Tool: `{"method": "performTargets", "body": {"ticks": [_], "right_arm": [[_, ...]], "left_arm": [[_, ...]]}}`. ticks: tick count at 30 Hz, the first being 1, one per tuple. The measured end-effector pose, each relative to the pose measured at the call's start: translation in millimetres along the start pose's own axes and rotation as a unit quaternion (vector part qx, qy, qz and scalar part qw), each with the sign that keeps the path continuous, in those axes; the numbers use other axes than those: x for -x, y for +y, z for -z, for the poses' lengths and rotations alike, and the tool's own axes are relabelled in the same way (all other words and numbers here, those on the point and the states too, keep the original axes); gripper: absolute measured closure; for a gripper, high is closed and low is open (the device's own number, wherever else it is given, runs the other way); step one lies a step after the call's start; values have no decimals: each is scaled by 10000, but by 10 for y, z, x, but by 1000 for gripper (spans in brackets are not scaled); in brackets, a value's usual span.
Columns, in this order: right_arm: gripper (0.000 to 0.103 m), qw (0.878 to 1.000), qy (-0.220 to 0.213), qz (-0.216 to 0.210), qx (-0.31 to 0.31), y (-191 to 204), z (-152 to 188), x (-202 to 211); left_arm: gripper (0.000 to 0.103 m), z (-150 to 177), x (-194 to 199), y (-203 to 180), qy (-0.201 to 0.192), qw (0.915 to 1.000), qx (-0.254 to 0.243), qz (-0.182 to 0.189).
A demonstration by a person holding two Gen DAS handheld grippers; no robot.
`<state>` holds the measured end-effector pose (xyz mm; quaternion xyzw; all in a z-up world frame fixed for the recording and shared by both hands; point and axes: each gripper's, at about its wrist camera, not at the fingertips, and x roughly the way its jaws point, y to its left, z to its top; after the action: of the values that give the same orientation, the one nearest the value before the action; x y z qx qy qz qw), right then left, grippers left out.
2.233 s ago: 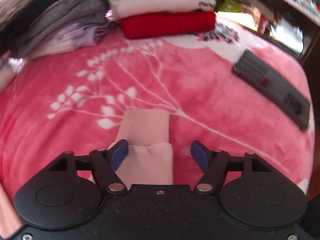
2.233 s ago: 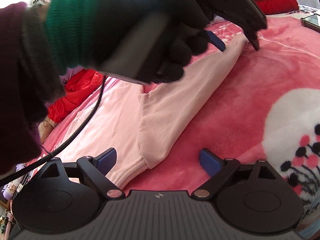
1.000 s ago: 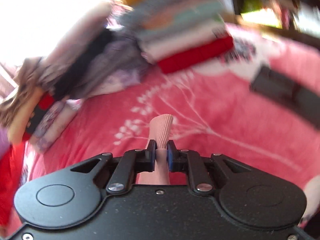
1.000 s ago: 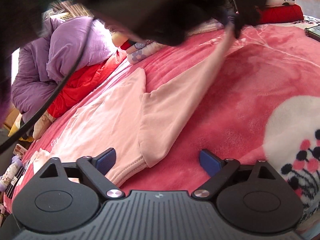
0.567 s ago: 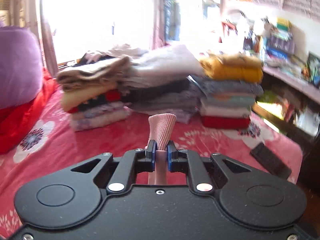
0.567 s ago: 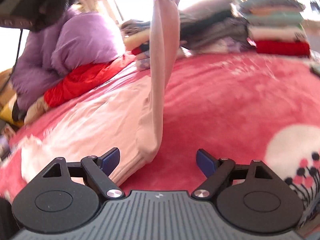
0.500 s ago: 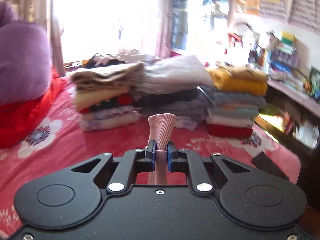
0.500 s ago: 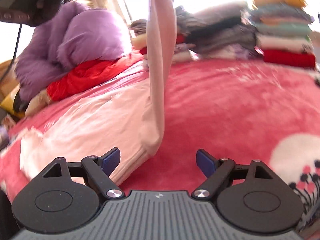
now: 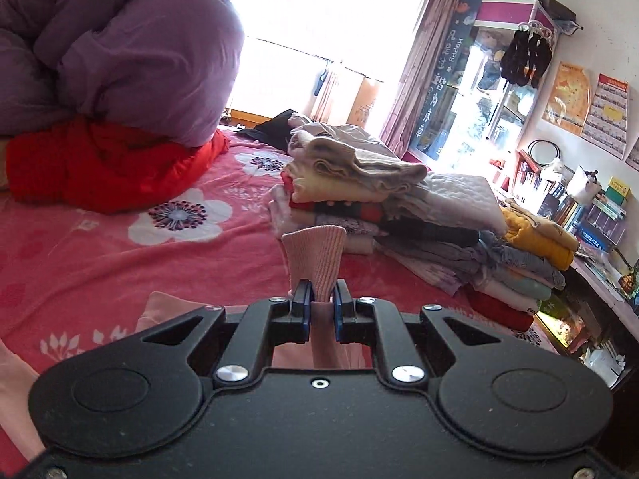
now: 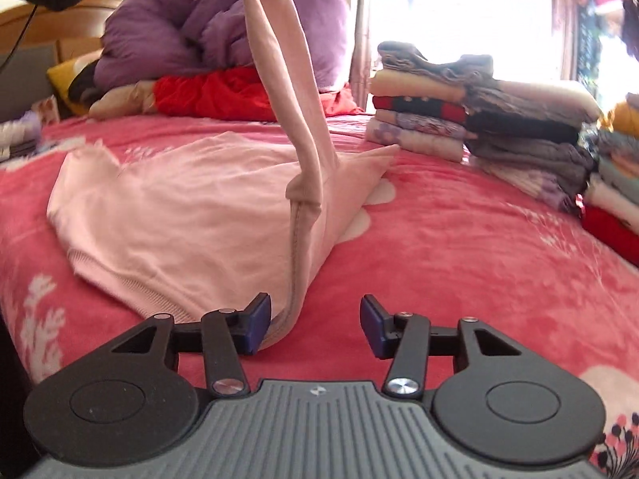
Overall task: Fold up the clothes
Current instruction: 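Lift the sleeve by its cuff with the left tool across the body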
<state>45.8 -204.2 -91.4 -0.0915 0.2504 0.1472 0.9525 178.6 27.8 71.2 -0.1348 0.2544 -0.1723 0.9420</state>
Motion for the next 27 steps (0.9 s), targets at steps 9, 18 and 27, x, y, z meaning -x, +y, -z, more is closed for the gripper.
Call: {"method": "performTargets", "body": {"ticks": [9,18,27], "right_arm": [[58,9959,-122,153,885,272,4,65],[69,9812,-650,213,1803,482,-8,194],[96,9806,-333,105,1930,495,27,143]], "left_arm": [[93,335,-97,797,141,9990,265,-334],[93,689,-312,1266,236,9963,744,-362],[93,774,-243,1318,-325,9904,1270,432]]}}
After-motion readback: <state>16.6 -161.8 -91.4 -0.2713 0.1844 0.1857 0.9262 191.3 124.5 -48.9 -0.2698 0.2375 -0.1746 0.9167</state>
